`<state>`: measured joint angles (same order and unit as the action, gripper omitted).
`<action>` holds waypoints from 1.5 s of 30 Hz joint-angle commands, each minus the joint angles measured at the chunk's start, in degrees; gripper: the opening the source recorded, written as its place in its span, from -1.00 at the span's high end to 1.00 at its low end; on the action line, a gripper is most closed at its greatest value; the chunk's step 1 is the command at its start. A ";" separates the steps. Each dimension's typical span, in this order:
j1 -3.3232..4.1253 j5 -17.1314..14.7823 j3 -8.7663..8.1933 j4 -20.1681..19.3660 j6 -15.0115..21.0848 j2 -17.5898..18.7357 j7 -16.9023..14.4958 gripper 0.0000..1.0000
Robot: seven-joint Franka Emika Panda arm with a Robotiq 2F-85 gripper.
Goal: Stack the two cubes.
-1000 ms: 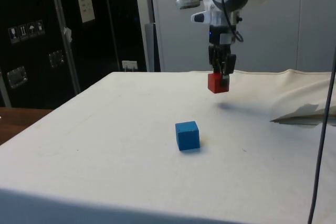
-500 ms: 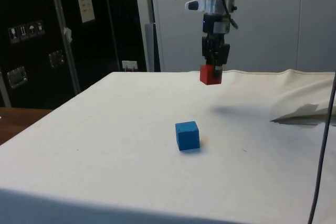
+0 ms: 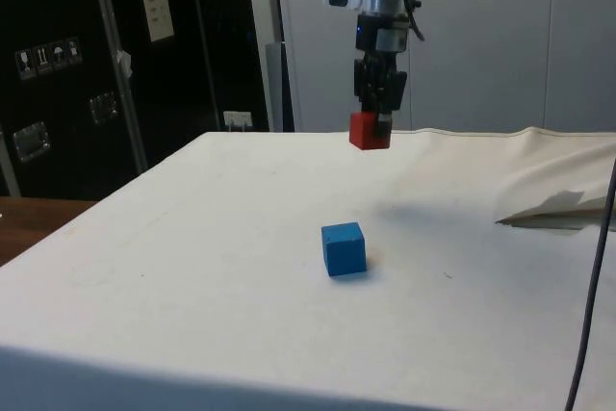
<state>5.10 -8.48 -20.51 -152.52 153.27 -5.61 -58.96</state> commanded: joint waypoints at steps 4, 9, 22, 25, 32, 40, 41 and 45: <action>0.11 0.57 1.55 0.86 -1.49 -0.52 1.95 0.94; 0.40 0.11 3.44 1.66 -2.81 -1.26 3.15 0.94; 0.69 -0.52 7.56 3.21 -4.01 -1.43 5.56 0.94; 0.57 -0.52 8.08 3.32 -3.90 -1.20 5.61 0.94; 0.52 -0.46 8.02 3.21 -3.78 -1.26 5.56 0.94; 0.57 0.97 11.17 3.32 -4.93 -1.55 9.57 0.94; 0.69 -0.34 11.12 3.27 -4.41 -1.49 8.37 0.94; 0.57 1.26 12.55 3.55 -6.07 -1.60 11.06 0.94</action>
<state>5.84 -8.65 -8.14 -149.08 147.25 -7.51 -49.27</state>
